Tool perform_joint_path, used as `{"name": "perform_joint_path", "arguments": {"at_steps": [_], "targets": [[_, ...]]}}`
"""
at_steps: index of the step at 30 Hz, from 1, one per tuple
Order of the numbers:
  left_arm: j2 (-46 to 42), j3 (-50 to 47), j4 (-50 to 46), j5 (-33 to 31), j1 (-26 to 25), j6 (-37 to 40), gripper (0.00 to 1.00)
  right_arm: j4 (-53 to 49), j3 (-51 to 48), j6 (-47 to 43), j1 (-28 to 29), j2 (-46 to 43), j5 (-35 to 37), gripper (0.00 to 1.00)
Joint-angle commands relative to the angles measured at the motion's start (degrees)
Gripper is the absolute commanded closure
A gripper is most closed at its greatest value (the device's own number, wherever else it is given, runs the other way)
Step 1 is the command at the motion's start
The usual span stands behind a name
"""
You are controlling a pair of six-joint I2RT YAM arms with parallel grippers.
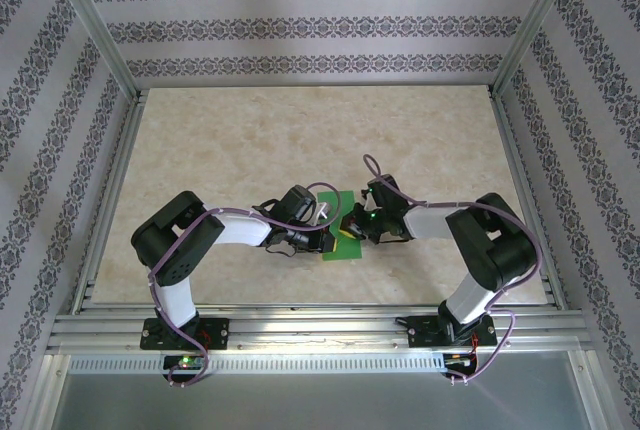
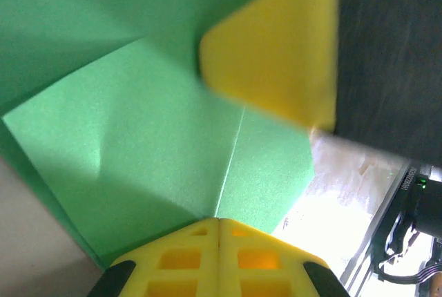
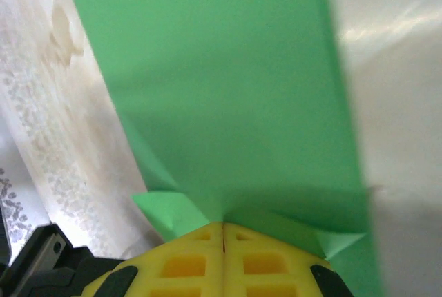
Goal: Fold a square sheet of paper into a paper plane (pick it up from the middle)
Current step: Fold the triangle a second time at the center of the table.
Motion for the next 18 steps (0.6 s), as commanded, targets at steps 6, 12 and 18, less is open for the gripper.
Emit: {"name": "perform_joint_path", "arguments": {"at_steps": [6, 12, 18], "targets": [[0.50, -2.72, -6.60, -2.55, 0.34, 1.54, 1.00, -2.06, 0.23, -3.33, -6.90, -0.52, 2.37, 0.97], [0.18, -2.51, -6.75, -2.36, 0.34, 1.72, 1.00, -0.85, -1.08, -2.58, -4.99, -8.57, 2.00, 0.95], [-0.19, -2.09, -6.93, -2.42, 0.34, 1.75, 1.00, -0.11, -1.98, -1.81, -0.74, -9.52, 0.98, 0.94]]}}
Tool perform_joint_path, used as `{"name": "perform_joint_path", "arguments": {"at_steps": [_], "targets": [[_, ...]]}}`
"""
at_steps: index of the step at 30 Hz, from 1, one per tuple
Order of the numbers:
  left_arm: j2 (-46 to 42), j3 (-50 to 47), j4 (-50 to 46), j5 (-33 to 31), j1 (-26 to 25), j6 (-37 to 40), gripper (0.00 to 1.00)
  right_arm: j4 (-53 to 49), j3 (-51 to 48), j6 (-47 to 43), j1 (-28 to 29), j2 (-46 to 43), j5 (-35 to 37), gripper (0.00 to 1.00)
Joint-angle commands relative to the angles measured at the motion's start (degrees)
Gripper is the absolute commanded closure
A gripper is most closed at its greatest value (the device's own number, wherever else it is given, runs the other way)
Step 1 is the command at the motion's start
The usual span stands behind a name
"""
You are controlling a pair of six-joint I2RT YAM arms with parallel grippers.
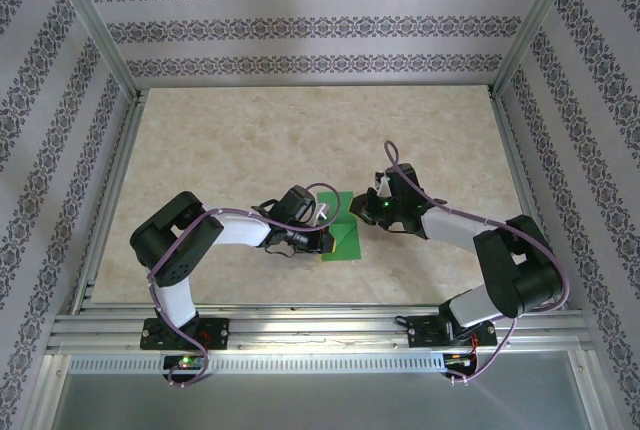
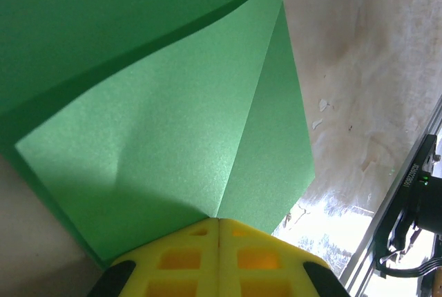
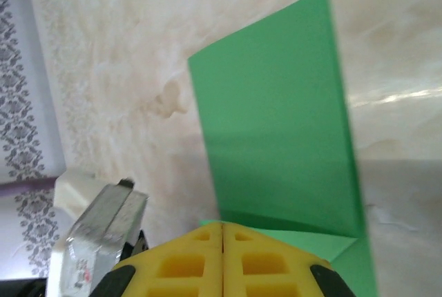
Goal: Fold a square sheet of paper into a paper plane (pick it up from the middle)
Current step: Fold the triangle a second time at the center of the table.
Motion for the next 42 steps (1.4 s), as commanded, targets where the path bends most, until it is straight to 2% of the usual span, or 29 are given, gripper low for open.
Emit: {"name": "perform_joint_path", "arguments": {"at_steps": [1, 10, 18, 29, 42], "targets": [[0.25, -1.70, -6.81, -2.37, 0.33, 1.45, 1.00, 0.49, -1.49, 0.20, 2.21, 1.70, -0.46, 0.95], [-0.73, -1.36, -6.39, -1.46, 0.34, 0.75, 1.00, -1.18, -3.03, 0.34, 1.32, 8.05, 3.15, 0.99], [-6.07, 2.20, -4.35, -0.37, 0.30, -2.80, 0.99, -2.07, -4.69, 1.14, 1.54, 8.60, 5.08, 1.00], [4.11, 11.08, -5.30, 0.77, 0.16, -3.77, 1.00, -1.79, -4.79, 1.36, 1.63, 8.59, 4.73, 1.00], [6.80, 10.77, -7.89, -0.72, -0.45, -2.19, 1.00, -1.76, -4.70, 1.56, 1.63, 9.24, 4.73, 1.00]]}}
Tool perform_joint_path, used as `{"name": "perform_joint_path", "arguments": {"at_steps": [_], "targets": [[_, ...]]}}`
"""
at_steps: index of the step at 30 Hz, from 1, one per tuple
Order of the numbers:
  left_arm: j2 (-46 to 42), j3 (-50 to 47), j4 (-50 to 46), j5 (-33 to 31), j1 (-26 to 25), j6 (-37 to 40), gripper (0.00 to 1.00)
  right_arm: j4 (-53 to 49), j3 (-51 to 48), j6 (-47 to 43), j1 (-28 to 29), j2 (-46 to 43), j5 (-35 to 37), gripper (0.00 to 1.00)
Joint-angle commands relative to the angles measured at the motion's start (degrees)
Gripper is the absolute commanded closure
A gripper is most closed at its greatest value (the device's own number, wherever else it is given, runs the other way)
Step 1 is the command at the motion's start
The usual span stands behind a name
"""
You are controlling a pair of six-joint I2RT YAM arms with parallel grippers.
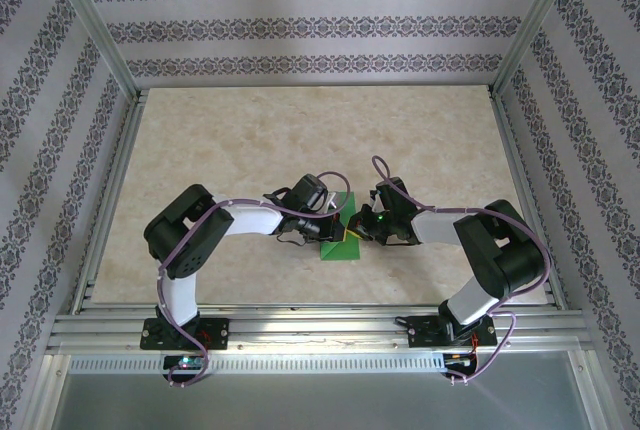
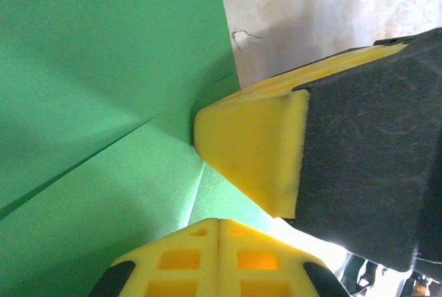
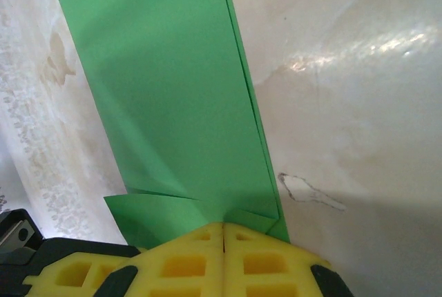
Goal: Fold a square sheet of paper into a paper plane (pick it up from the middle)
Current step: Fold the triangle a second time at the center of the table.
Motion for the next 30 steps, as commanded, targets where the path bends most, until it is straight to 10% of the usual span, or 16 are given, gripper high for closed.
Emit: {"name": "perform_joint_path", "arguments": {"at_steps": [1, 30], "targets": [[1.67, 1.04, -3.84, -1.41, -0.48, 1.12, 1.00, -3.39, -1.64, 0.30, -0.10, 2.04, 3.95, 1.00], [-14.28, -14.85, -13.11, -3.76, -0.65, 6.81, 0.98, -6.20, -0.78, -1.11, -0.36, 2.66, 4.80, 1.00]]}}
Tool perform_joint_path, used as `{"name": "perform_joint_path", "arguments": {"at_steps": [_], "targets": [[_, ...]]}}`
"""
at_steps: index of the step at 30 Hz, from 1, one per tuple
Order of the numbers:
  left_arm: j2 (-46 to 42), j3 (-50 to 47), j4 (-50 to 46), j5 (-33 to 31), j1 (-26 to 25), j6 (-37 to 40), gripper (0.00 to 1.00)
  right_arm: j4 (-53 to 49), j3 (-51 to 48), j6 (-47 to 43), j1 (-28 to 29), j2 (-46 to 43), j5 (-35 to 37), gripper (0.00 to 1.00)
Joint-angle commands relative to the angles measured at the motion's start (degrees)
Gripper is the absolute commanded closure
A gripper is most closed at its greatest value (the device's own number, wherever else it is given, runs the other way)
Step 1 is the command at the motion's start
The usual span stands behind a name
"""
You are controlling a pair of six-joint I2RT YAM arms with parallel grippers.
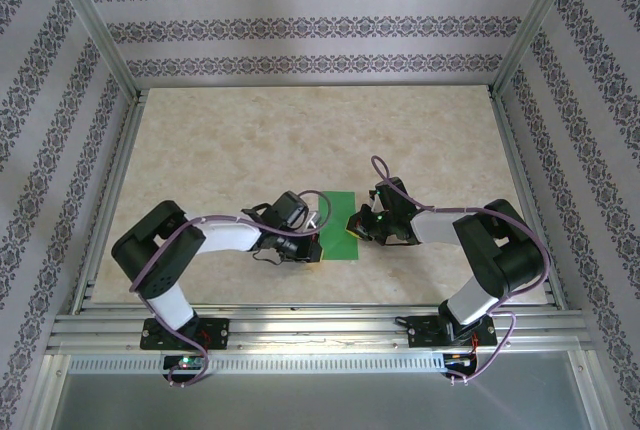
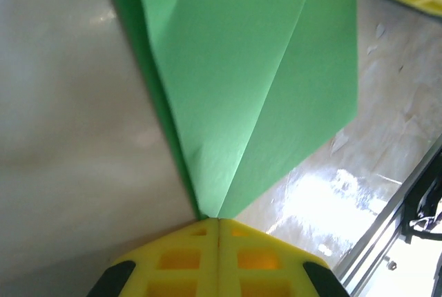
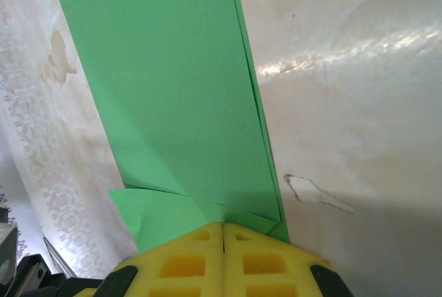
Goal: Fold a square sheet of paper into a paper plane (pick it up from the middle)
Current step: Fold the triangle a second time at the center of the table.
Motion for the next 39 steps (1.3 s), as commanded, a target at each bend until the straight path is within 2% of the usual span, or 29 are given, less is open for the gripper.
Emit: {"name": "perform_joint_path", "arguments": {"at_steps": [1, 6, 9, 17, 21, 24, 26, 29, 34, 39], "targets": [[-2.63, -1.34, -7.02, -1.94, -0.54, 2.34, 0.98, -6.31, -0.81, -1.04, -0.26, 2.39, 4.71, 1.00], [-8.51, 0.42, -5.28, -1.52, -0.41, 1.75, 0.97, -6.29, -0.17, -1.40, -0.27, 2.21, 3.74, 1.00], [-8.89, 3.04, -2.47, -1.58, 0.21, 1.45, 0.94, -6.23, 0.38, -1.65, -0.24, 2.23, 2.99, 0.99], [5.69, 14.86, -3.40, 1.26, 3.30, 4.40, 0.99, -5.18, 2.02, -2.33, 0.11, -0.02, 0.67, 0.94], [10.05, 18.48, -7.55, -0.93, 3.58, 7.93, 0.99, -6.48, 3.32, -3.01, -0.13, -2.10, -0.21, 0.92], [11.41, 18.20, -8.67, -2.09, 3.93, 9.31, 0.99, -7.63, 2.35, -2.47, -0.27, -6.82, 1.26, 0.85], [11.89, 17.38, -8.31, -1.76, 4.09, 9.41, 1.00, -13.05, 1.92, -2.98, 0.03, -10.46, 5.71, 0.77], [11.66, 16.19, -7.74, -1.27, 4.20, 9.40, 1.00, -24.22, 2.14, -3.89, 1.77, -14.95, 12.47, 0.75], [11.05, 13.83, -5.27, -0.14, 4.20, 7.94, 1.00, -25.06, -1.92, 0.27, 4.13, -19.85, 10.57, 0.69], [10.61, 12.43, -4.12, 0.06, 4.16, 6.85, 1.00, -21.34, -3.77, 4.16, 7.19, -20.23, 8.73, 0.69]]}}
